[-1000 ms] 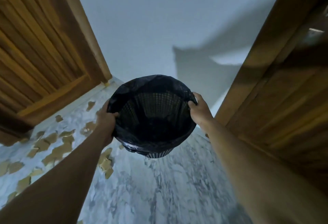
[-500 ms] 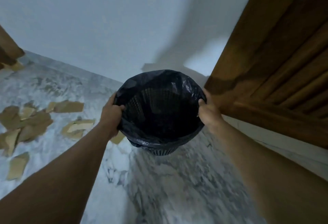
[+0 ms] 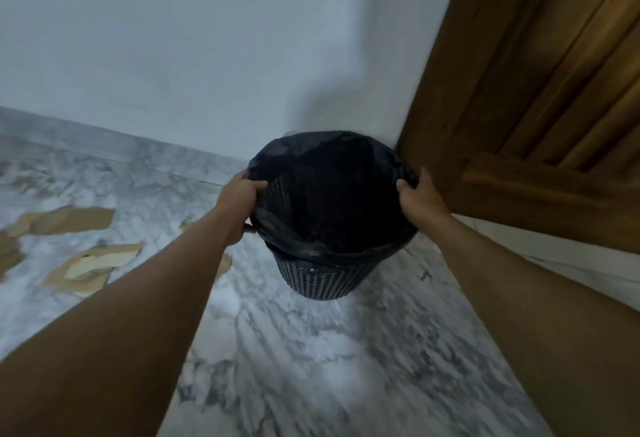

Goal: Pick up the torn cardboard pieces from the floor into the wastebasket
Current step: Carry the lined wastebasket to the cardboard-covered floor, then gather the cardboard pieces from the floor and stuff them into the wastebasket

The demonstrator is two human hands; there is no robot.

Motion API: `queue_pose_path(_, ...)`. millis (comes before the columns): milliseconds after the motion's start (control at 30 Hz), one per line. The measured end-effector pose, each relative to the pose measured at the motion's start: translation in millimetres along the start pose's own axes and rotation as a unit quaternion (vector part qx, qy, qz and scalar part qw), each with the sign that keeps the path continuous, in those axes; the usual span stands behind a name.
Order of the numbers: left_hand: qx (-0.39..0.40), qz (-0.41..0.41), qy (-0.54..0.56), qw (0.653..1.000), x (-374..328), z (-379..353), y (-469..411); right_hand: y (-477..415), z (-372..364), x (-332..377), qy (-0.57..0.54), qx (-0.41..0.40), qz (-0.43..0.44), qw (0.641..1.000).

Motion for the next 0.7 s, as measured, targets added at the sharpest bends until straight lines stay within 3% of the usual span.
queue_pose_path(100, 0.013, 0.010, -0.046, 0.999, 3, 13, 13, 22, 1, 23, 0.108, -0.039, 0.019, 0.993)
queue_pose_path(233, -0.016, 0.000, -0.035, 0.999, 2, 49, 29, 66, -22, 69, 0.188, -0.066, 0.127, 0.972)
queue_pose_path(533, -0.137, -0.042, -0.133, 0.981, 34, 223, 82, 160, -179, 163, 0.212, 0.032, 0.289, 0.933)
queue_pose_path(700, -0.228, -0.007, -0.219, 0.949, 96, 328, 99, 178, -296, 157, 0.196, 0.099, 0.328, 0.919)
Point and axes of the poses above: each hand's wrist, its own y-axis away from the middle knuckle, its own z-axis out of the back of the hand, x = y × z, the point moved 7 cm from there along -y, towards the middle knuckle, and after that the axes turned 3 degrees about -z, right-handed, at the moved point
